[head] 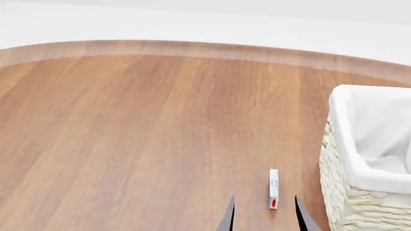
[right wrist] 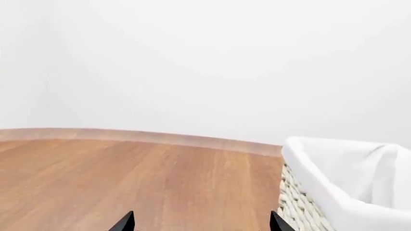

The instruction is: Pick up the ketchup, and put it in the basket.

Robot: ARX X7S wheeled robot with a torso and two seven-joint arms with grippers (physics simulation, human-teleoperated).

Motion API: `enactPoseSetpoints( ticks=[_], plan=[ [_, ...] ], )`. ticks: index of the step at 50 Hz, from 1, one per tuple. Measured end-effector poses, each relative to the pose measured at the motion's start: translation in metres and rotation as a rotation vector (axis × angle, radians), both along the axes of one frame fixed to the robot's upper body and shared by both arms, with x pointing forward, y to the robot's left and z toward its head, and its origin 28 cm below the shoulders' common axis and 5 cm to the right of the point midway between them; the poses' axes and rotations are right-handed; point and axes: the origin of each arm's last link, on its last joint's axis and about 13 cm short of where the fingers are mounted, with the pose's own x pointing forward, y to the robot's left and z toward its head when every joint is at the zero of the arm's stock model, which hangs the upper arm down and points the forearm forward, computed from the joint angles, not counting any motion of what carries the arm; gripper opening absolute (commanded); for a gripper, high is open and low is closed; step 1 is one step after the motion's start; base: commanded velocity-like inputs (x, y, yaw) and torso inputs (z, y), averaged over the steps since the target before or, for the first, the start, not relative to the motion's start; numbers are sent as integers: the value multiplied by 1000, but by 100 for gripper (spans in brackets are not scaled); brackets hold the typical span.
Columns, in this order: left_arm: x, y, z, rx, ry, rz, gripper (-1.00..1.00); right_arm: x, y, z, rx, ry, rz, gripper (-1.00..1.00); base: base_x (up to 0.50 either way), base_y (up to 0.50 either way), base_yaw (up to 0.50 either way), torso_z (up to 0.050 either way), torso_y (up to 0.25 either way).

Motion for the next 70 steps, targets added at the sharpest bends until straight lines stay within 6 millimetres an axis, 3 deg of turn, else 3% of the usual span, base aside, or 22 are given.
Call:
enactPoseSetpoints(
  ticks=[15, 28, 42, 70],
  plan=[
    [-22, 13, -19, 18, 95, 53, 100, 0, 0, -3, 0, 10, -3, 100, 0, 0, 0, 0, 0],
    [-27, 21, -35, 3, 128, 91, 100, 0, -1, -4, 4, 16, -5, 100, 0, 0, 0, 0, 0],
    [-25, 29, -53, -27, 115, 113, 100, 0, -1, -5, 4, 19, -5, 100, 0, 0, 0, 0, 0],
    [0, 38, -81, -64, 56, 87, 100, 0, 1, -7, -1, 24, 4, 100, 0, 0, 0, 0, 0]
  ],
)
